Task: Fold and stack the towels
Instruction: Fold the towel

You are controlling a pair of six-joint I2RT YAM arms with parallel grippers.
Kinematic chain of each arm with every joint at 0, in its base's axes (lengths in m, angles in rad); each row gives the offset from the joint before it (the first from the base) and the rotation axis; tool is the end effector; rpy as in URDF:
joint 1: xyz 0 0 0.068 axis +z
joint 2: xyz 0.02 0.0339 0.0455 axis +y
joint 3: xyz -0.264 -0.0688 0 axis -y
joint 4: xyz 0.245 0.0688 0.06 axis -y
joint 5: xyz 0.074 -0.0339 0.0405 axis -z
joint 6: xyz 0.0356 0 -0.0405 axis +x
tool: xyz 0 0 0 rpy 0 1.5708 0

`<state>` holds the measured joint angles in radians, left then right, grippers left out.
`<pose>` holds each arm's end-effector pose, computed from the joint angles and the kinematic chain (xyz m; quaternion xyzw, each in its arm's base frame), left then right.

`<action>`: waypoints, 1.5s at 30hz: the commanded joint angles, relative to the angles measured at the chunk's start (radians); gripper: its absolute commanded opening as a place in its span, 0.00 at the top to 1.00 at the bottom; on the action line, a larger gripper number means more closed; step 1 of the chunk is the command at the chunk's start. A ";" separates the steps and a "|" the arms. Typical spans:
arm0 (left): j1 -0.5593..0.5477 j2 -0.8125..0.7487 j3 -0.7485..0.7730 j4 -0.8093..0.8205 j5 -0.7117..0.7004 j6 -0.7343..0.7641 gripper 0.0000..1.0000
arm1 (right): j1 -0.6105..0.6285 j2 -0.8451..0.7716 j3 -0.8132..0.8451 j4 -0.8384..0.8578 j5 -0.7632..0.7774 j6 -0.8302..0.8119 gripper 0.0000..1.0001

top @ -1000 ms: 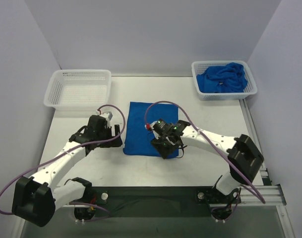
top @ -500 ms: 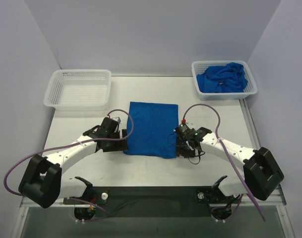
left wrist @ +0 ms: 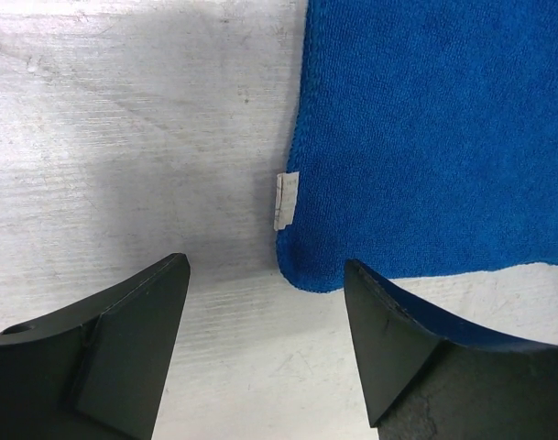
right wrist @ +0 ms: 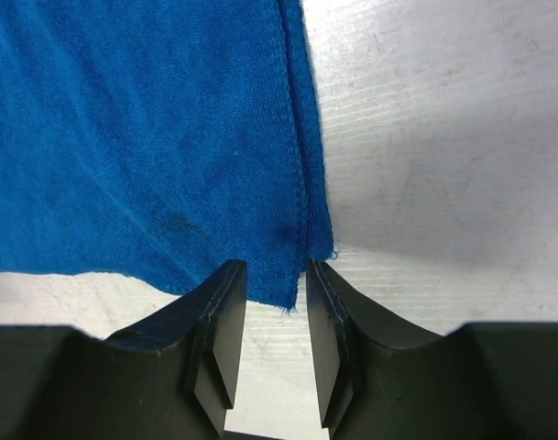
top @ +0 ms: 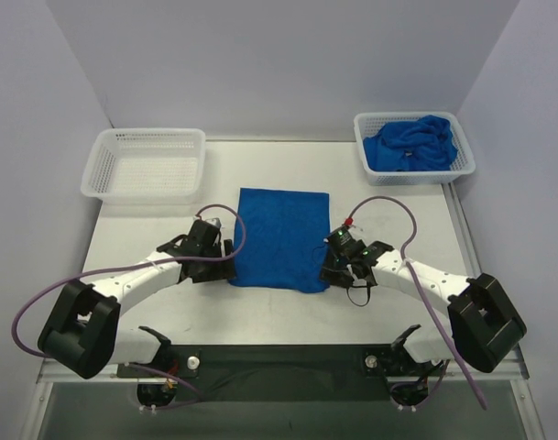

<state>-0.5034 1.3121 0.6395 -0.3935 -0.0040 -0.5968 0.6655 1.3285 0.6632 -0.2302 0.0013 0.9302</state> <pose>0.2055 -0.1130 0.1671 -0.0457 0.9672 -0.1289 0.2139 0.2006 0.1574 0.1802 0.1247 0.9353 0.2367 0.2317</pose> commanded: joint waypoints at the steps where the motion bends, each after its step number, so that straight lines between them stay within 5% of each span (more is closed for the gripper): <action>1: -0.006 0.009 -0.004 0.059 -0.019 -0.021 0.21 | -0.012 0.005 -0.034 0.008 0.005 0.055 0.67; 12: -0.006 0.049 -0.008 0.082 -0.016 -0.026 0.25 | -0.014 0.032 -0.056 0.046 -0.049 0.081 0.73; 21: -0.006 0.059 -0.017 0.093 -0.013 -0.034 0.30 | -0.014 0.000 -0.044 0.016 -0.035 0.078 1.00; 30: -0.007 0.062 -0.021 0.097 0.002 -0.037 0.41 | -0.014 -0.078 -0.010 -0.130 0.069 0.045 1.00; 37: -0.024 0.072 -0.040 0.116 0.038 -0.067 0.57 | -0.012 -0.022 -0.024 -0.103 0.088 0.033 1.00; 45: -0.069 0.078 -0.072 0.131 0.039 -0.107 0.61 | -0.015 0.038 -0.031 -0.069 0.086 0.019 1.00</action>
<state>-0.5526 1.3674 0.6102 -0.2386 0.0200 -0.6781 0.6598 1.3464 0.6239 -0.2878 0.0425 0.9627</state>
